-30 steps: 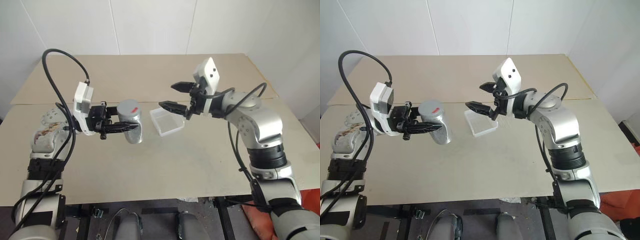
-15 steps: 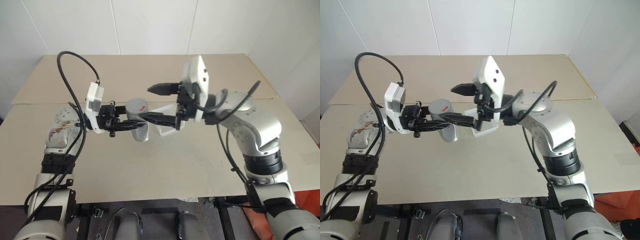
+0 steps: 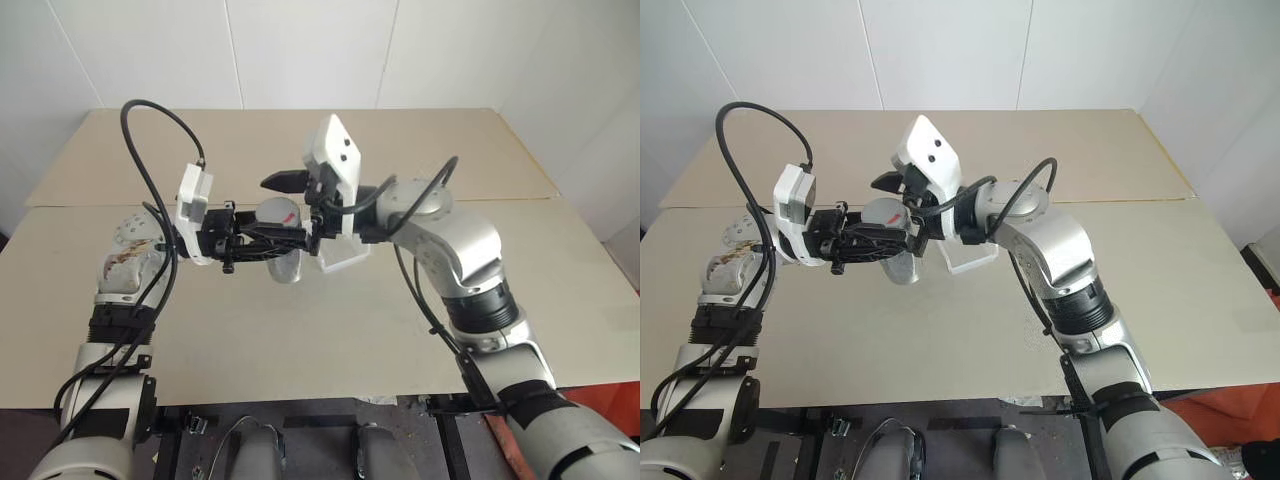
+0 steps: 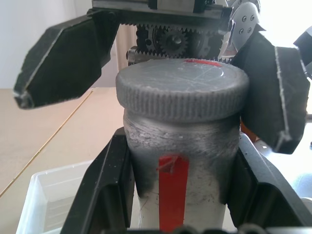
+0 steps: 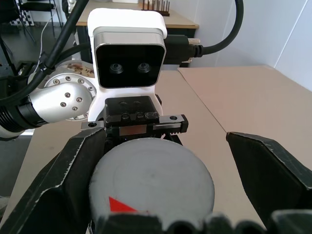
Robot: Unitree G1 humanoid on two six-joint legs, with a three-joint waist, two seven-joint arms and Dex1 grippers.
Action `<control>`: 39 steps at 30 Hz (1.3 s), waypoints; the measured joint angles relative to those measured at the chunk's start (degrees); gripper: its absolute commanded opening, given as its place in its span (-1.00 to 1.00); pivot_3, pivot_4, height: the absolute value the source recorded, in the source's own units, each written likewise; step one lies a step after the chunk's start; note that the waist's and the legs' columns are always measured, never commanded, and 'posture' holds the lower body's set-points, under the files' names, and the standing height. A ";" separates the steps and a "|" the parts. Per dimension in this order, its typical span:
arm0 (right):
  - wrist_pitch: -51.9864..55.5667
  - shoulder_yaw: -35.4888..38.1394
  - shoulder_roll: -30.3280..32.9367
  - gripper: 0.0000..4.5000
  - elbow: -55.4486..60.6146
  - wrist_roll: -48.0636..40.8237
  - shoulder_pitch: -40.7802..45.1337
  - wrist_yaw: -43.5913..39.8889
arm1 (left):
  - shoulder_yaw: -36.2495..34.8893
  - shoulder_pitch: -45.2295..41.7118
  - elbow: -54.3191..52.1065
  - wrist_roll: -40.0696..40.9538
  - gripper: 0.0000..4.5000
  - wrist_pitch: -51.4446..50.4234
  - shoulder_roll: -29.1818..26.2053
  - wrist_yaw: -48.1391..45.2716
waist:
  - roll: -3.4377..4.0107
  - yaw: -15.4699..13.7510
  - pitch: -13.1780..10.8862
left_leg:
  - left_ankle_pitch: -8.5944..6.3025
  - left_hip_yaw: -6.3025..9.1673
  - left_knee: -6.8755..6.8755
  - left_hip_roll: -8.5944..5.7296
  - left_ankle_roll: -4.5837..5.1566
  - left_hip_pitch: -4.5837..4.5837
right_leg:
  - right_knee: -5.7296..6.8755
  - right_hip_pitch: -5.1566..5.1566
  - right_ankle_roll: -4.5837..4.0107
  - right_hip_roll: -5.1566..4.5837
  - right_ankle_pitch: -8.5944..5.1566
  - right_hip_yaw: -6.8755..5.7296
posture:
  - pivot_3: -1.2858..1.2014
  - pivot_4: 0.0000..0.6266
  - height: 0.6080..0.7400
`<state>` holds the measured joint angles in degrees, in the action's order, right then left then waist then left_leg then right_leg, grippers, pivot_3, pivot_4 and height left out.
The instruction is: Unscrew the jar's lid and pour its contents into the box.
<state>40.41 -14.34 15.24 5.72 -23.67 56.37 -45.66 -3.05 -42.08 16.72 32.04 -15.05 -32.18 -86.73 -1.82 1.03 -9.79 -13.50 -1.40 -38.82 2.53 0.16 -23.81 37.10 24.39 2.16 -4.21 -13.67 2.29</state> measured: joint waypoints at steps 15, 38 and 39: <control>-0.02 3.16 7.22 0.98 4.42 -3.04 -4.28 -3.13 | -0.44 0.38 -0.04 -0.40 -0.07 -0.07 -1.02 0.44 | 0.00 -0.06 0.00 | 0.00 0.00 0.00 0.00 0.00 0.00 | -0.04 0.00 0.00 0.00 0.00 0.00 | 0.03 -0.52 1.00; -0.23 6.89 9.71 0.98 12.87 -8.11 -7.89 -4.38 | -0.58 1.85 -1.47 -0.39 -0.07 0.11 -0.22 -0.36 | 0.00 0.05 0.00 | 0.00 0.00 -0.02 0.00 0.00 0.02 | -0.11 0.00 0.00 0.01 0.00 0.02 | 0.03 -0.52 1.00; -0.21 6.07 8.75 0.98 12.80 -8.01 -7.10 -3.90 | -0.54 1.85 -1.47 -0.40 -0.07 0.12 -0.07 -0.36 | 0.00 0.06 0.00 | 0.00 0.00 -0.01 0.01 0.00 0.03 | -0.10 0.00 0.00 0.02 0.00 0.02 | 0.03 -0.52 1.00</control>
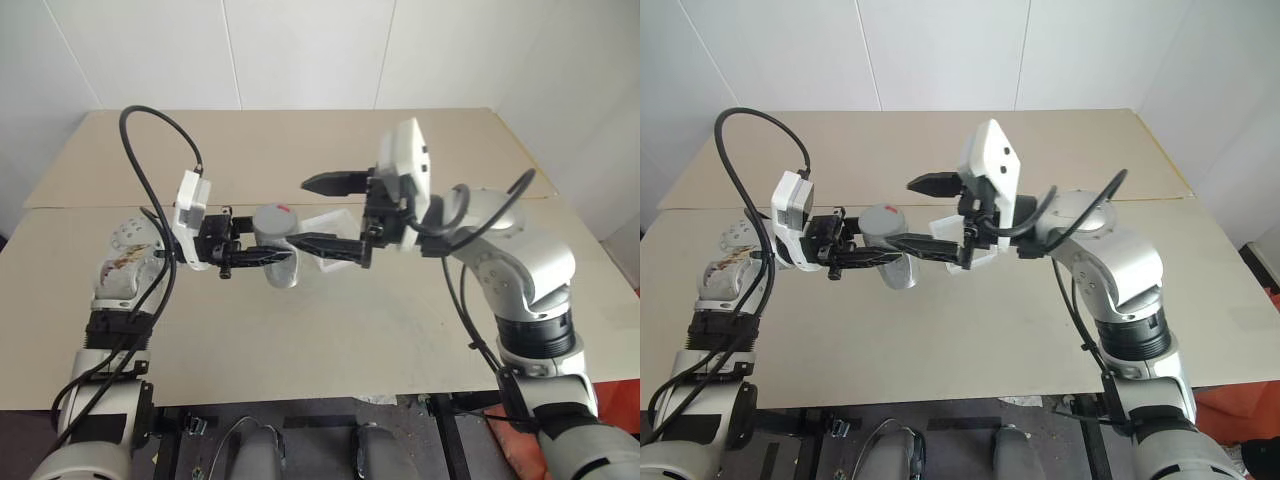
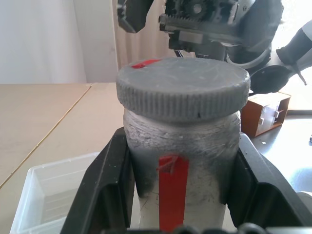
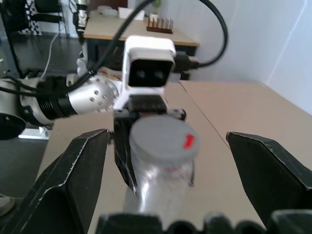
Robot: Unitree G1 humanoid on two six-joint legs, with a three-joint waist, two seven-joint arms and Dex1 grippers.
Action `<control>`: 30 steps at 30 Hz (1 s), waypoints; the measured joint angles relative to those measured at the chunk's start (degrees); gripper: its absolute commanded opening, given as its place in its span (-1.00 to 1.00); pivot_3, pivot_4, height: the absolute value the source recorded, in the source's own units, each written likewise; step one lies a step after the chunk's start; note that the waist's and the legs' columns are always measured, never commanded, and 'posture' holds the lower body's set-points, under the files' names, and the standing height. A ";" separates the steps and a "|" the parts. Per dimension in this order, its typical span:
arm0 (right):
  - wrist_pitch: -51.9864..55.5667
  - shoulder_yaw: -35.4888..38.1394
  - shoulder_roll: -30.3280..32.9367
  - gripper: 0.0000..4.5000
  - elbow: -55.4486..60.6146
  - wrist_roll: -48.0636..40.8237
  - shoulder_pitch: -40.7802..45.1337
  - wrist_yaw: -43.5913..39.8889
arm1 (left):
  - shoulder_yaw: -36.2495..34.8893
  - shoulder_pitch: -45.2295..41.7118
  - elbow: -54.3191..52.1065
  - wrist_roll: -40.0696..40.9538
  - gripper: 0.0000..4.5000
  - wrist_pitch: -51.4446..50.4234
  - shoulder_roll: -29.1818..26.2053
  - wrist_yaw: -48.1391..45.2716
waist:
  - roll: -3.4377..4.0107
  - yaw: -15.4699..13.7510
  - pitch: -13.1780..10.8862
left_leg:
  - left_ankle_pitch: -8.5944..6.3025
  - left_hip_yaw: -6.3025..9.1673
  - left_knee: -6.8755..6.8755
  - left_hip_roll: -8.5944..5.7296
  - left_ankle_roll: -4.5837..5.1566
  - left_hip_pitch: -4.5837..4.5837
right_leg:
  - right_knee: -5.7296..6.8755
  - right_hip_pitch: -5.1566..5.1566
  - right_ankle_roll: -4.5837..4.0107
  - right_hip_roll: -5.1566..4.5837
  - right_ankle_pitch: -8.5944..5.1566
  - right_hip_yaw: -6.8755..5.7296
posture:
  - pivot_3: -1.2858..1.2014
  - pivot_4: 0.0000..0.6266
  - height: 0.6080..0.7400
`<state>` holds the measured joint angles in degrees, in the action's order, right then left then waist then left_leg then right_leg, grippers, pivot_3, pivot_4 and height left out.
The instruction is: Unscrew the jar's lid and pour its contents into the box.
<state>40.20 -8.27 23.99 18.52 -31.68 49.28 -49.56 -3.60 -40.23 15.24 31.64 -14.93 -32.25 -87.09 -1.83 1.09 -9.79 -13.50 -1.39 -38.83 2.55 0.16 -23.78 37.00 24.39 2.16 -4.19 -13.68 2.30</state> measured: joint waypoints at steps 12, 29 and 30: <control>-0.98 -6.71 -8.07 0.98 -11.07 7.57 6.53 4.48 | 0.07 -0.10 0.00 -0.05 -0.07 0.02 0.39 0.18 | 0.00 -0.16 0.00 | 0.00 0.00 0.00 -0.02 0.00 -0.03 | 0.09 -0.01 0.00 -0.03 0.00 -0.02 | 0.03 -0.52 1.00; -1.37 -6.01 -5.16 0.98 -9.90 7.00 5.15 3.34 | 0.06 -0.10 0.00 -0.09 -0.07 0.02 -0.10 0.98 | 0.00 -0.13 0.00 | 0.00 0.01 0.00 -0.01 0.00 -0.03 | 0.08 0.00 0.00 -0.02 0.00 -0.02 | 0.03 -0.52 1.00; -1.37 -5.88 -4.80 0.98 -9.69 6.63 4.87 3.34 | 0.07 -0.10 0.00 -0.09 -0.07 0.02 -0.10 0.98 | 0.00 -0.12 0.00 | 0.00 0.01 0.00 -0.01 0.00 -0.03 | 0.07 0.00 0.00 -0.02 0.00 -0.02 | 0.03 -0.52 1.00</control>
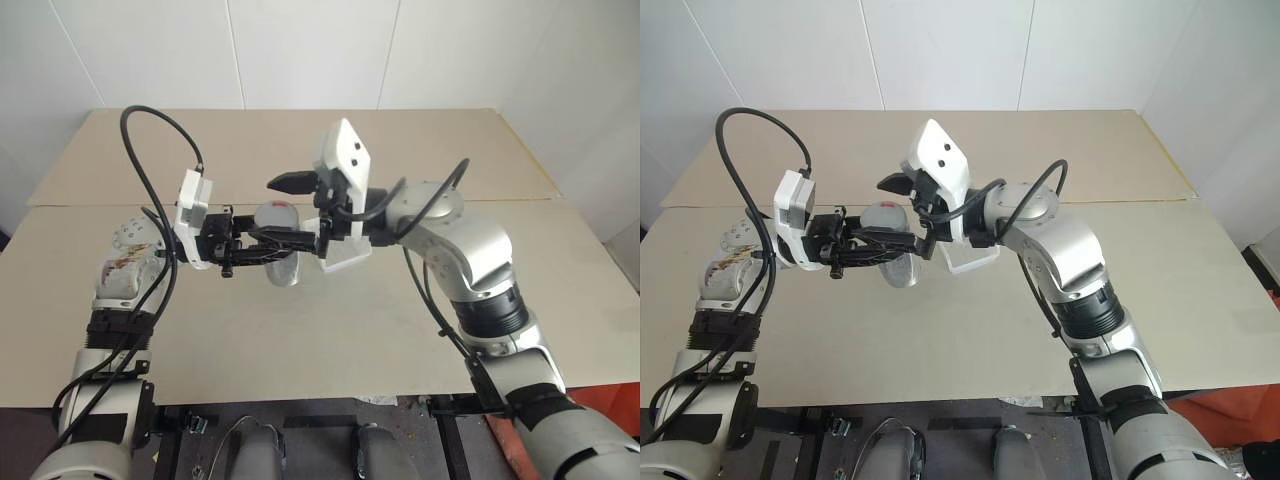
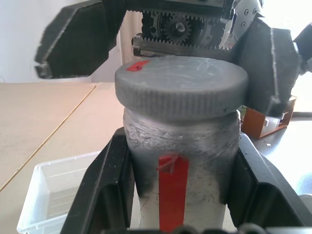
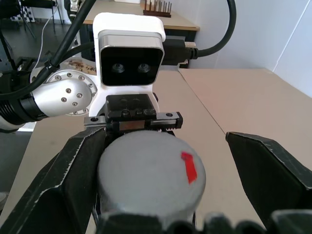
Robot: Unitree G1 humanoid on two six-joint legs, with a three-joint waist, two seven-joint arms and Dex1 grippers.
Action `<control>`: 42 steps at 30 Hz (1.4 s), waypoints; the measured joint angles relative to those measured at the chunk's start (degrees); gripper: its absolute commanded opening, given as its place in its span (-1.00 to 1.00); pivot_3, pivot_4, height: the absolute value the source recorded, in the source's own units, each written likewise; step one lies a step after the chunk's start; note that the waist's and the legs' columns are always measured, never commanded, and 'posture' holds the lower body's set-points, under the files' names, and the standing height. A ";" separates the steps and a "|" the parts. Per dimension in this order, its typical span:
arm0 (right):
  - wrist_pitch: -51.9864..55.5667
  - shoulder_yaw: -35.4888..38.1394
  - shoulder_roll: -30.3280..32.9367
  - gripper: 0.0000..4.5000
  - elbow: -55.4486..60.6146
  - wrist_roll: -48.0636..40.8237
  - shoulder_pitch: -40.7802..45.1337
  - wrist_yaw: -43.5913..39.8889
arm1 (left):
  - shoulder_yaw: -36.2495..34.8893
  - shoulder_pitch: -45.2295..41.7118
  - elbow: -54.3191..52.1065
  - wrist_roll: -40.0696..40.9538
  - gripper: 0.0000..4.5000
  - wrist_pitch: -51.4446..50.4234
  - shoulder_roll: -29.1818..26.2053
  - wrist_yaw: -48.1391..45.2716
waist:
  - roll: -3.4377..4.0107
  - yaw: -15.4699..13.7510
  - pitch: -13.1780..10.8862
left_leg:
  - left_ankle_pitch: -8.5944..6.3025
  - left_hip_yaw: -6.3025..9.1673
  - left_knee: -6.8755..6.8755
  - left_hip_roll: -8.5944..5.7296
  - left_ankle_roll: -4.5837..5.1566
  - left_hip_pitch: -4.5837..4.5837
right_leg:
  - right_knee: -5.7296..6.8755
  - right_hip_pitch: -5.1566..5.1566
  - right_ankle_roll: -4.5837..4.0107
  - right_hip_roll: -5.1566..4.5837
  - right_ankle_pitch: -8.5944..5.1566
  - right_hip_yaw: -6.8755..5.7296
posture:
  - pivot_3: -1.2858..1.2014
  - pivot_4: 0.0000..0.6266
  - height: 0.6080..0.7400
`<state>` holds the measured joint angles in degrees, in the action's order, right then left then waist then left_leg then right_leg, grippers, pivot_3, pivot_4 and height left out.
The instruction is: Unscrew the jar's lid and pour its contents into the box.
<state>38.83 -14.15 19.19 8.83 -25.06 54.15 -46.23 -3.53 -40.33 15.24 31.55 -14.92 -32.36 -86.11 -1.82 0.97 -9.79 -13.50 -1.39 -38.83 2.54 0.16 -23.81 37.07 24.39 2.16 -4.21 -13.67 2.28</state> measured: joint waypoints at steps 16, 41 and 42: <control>0.01 4.30 6.64 0.98 3.26 -1.98 -4.19 -1.10 | -0.37 -0.25 1.16 -0.10 -0.07 -0.01 -1.17 -0.22 | 0.00 -0.07 0.00 | 0.00 0.00 0.00 0.00 0.00 0.00 | -0.06 0.00 0.00 0.00 0.00 0.00 | 0.03 -0.52 1.00; 3.19 5.86 5.94 0.98 9.46 -5.51 -4.88 0.07 | 0.34 -0.19 0.41 -0.08 -0.07 0.21 -0.35 -2.02 | 0.00 0.00 0.00 | 0.00 0.00 -0.01 0.00 0.00 0.02 | -0.07 0.00 0.00 0.00 0.00 0.01 | 0.03 -0.52 1.00; 3.85 5.25 5.26 0.98 9.47 -5.48 -4.60 0.42 | 0.34 -0.19 0.41 -0.10 -0.07 0.29 -0.21 -1.98 | 0.00 -0.02 0.00 | 0.00 0.00 0.00 0.00 0.00 0.01 | -0.07 0.00 0.00 0.00 0.00 0.01 | 0.03 -0.52 1.00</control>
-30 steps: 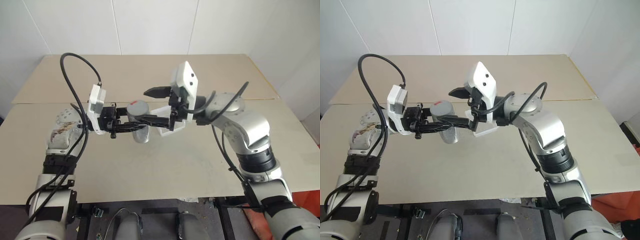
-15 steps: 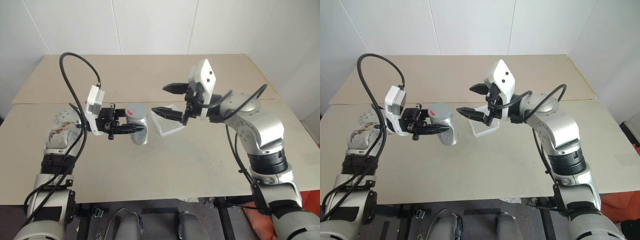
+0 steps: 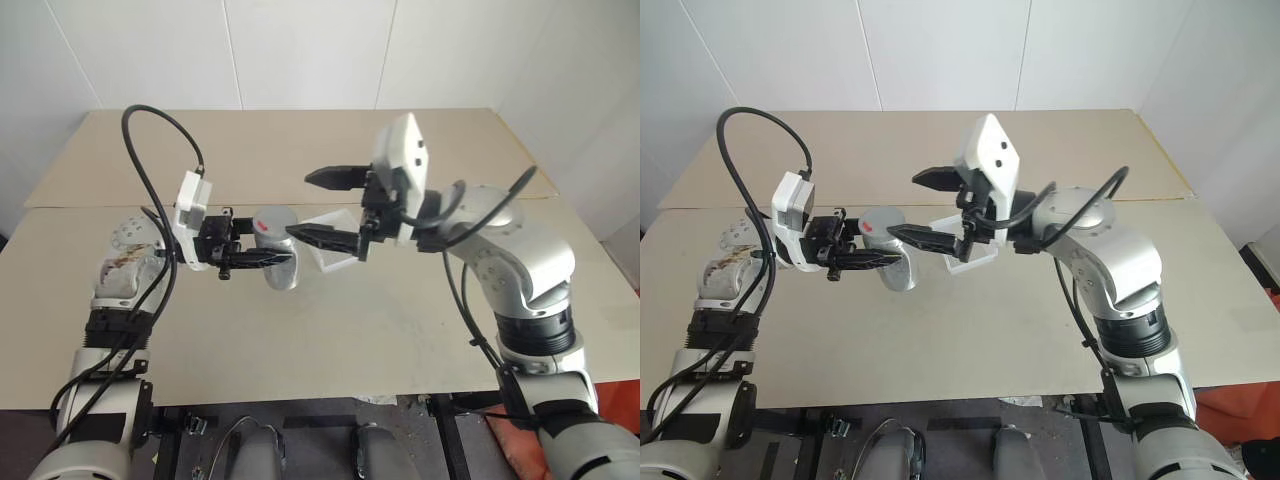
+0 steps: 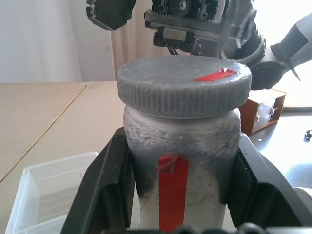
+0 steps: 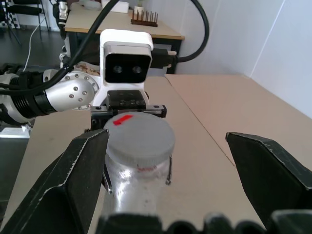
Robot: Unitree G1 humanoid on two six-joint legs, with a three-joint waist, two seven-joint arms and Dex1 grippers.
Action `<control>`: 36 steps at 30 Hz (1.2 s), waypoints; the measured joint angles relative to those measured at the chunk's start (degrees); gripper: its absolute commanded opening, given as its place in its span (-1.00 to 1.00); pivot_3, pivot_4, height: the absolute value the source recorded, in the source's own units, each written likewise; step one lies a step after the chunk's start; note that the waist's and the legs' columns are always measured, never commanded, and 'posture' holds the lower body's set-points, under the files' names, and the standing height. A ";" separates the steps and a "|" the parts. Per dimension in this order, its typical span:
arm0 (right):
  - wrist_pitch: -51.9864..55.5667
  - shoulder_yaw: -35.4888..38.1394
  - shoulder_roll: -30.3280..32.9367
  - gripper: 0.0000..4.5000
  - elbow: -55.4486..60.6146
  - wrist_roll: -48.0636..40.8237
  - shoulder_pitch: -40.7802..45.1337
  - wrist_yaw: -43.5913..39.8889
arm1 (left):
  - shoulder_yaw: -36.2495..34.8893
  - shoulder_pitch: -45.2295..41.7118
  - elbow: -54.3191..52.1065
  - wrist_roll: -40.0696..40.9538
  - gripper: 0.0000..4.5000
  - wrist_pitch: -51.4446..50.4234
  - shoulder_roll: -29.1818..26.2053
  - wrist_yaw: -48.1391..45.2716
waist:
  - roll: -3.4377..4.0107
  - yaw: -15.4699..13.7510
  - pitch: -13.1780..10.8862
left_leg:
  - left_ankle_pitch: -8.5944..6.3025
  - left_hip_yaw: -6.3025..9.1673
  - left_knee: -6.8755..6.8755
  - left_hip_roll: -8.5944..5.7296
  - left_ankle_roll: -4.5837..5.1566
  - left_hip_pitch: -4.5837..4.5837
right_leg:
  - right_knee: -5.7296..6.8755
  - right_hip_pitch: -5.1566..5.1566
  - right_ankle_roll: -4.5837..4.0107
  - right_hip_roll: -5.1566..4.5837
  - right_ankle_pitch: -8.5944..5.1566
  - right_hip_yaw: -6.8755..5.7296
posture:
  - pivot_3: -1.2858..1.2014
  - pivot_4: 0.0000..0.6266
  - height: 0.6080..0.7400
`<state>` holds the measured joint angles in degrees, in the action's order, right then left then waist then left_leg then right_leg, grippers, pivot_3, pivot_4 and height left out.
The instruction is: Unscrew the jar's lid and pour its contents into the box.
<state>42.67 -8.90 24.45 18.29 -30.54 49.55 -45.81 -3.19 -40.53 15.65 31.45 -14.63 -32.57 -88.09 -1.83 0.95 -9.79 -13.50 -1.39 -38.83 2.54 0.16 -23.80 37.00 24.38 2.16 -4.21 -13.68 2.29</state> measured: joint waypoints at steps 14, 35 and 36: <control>4.08 -4.21 -4.59 0.98 -1.90 1.13 3.42 3.10 | 0.15 -0.01 0.01 -0.61 -0.07 1.08 0.32 -0.02 | 0.00 -0.04 0.00 | 0.00 0.00 0.00 0.00 0.00 -0.01 | 0.04 0.00 0.00 0.00 0.00 -0.01 | 0.03 -0.52 1.00; 5.85 -4.25 -5.64 0.21 -3.36 0.97 3.96 2.90 | 0.31 -0.04 0.71 -1.01 -0.07 1.90 0.32 -0.24 | 0.00 -0.01 0.00 | 0.00 0.00 0.00 0.00 0.00 -0.01 | 0.05 0.00 0.00 0.00 0.00 -0.01 | 0.03 -0.52 1.00; 6.31 -3.86 -5.88 0.21 -3.86 0.46 4.15 3.00 | 0.31 -0.10 0.88 -1.02 -0.07 2.00 0.31 -0.23 | 0.00 -0.01 0.00 | 0.00 0.00 0.00 0.00 0.00 -0.01 | 0.05 0.00 0.00 0.00 0.00 -0.01 | 0.03 -0.52 1.00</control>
<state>48.98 -12.76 18.58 14.43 -30.08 53.70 -42.81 -2.88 -40.62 16.53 30.43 -12.63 -32.25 -88.32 -1.83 0.95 -9.79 -13.50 -1.39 -38.83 2.54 0.17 -23.80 37.06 24.38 2.16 -4.21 -13.68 2.29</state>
